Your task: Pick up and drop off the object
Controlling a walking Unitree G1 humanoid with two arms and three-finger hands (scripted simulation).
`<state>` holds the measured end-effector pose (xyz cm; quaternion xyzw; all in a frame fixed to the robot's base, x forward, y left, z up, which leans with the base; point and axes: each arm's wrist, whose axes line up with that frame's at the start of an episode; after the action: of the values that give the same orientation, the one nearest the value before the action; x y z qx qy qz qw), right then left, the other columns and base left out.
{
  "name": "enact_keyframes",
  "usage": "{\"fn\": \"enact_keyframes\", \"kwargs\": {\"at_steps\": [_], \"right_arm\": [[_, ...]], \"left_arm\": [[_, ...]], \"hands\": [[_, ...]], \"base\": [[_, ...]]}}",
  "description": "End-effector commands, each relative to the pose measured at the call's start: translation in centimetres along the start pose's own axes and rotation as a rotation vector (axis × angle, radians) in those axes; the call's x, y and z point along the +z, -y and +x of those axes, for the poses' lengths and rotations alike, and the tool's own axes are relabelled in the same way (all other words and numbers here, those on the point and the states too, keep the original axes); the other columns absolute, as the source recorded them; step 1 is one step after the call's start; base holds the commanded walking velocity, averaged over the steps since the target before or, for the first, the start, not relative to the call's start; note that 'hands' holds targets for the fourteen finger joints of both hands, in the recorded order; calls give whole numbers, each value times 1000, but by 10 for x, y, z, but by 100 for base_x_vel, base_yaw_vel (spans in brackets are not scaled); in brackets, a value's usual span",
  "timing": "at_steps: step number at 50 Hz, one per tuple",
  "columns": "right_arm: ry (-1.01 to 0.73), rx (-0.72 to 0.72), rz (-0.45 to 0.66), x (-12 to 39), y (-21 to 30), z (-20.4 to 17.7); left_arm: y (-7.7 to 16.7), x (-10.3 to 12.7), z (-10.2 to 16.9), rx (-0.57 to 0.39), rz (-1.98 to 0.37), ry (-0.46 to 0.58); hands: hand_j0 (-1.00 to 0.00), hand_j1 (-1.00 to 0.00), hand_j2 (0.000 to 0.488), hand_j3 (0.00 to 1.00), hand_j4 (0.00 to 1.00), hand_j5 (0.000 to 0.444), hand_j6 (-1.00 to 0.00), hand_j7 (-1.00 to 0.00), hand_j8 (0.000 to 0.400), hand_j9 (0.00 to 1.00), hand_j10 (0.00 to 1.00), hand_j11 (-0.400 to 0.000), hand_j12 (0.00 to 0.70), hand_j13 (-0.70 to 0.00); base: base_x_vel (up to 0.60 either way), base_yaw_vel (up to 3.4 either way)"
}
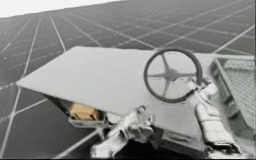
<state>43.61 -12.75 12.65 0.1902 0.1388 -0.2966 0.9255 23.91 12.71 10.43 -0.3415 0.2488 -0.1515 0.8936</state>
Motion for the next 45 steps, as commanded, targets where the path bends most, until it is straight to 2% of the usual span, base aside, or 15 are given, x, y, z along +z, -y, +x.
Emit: {"fn": "enact_keyframes", "kwargs": {"at_steps": [1,7,8,10,14,17,21,26,31,40,41,42,43,44,45], "right_arm": [[149,-20,40,105,-84,138],[312,-21,34,204,-72,142],[344,-34,25,233,-60,139],[421,-59,63,275,-40,127],[604,-223,137,381,67,93],[661,-376,202,419,171,66],[703,-483,279,427,255,22],[715,-466,312,423,268,6],[666,-381,318,413,236,26],[419,-544,309,326,295,86],[403,-550,292,318,297,95],[379,-552,276,322,303,96],[371,-554,273,324,296,99],[382,-549,265,318,292,103],[362,-555,242,327,292,101]], "left_arm": [[-3,78,131,-47,25,13],[20,86,139,-106,64,34],[41,84,139,-113,87,30],[48,82,138,-152,118,33],[79,76,139,-216,167,33],[122,61,149,-301,246,-39],[157,38,141,-355,314,-68],[158,32,128,-361,338,-39],[146,39,106,-279,335,15],[137,34,106,-192,242,-21],[132,35,101,-186,237,-16],[135,38,101,-185,216,-12],[135,36,95,-187,217,16],[136,29,95,-171,226,13],[141,31,92,-173,206,30]], "hands": [[0,0,0,1000,1000,0,0,0,0,1000,1000,-400,0,-700],[0,0,0,1000,1000,0,0,0,0,1000,1000,-400,0,-700],[0,0,0,1000,1000,0,0,0,0,1000,1000,-400,0,-700],[0,0,0,1000,1000,0,0,0,0,1000,1000,-400,0,-700],[0,0,0,1000,1000,0,0,0,0,1000,1000,-400,0,-700],[0,0,0,1000,1000,0,0,0,0,1000,1000,-400,0,-700],[0,0,0,1000,1000,0,0,0,0,1000,1000,-400,0,-700],[0,0,0,1000,1000,0,0,0,0,1000,1000,-400,0,-700],[0,0,0,1000,1000,0,0,0,0,1000,1000,-400,0,-700],[0,0,0,1000,1000,0,0,0,0,1000,1000,-400,0,-700],[0,0,0,932,1000,34,0,0,0,1000,1000,-400,0,-700],[0,0,0,211,978,383,0,0,0,1000,1000,-400,0,-700],[0,0,0,0,190,95,0,0,0,1000,1000,-400,0,-700],[0,0,0,0,0,0,0,0,0,932,1000,-400,0,-700],[0,0,0,0,0,0,0,0,0,211,978,-391,0,-684]], "base": [[0,-8],[0,-9],[0,-12],[0,-15],[0,-21],[0,-34],[0,-52],[0,-59],[0,-48],[0,-26],[0,-20],[0,-19],[0,-18],[0,-17],[0,-15]]}}
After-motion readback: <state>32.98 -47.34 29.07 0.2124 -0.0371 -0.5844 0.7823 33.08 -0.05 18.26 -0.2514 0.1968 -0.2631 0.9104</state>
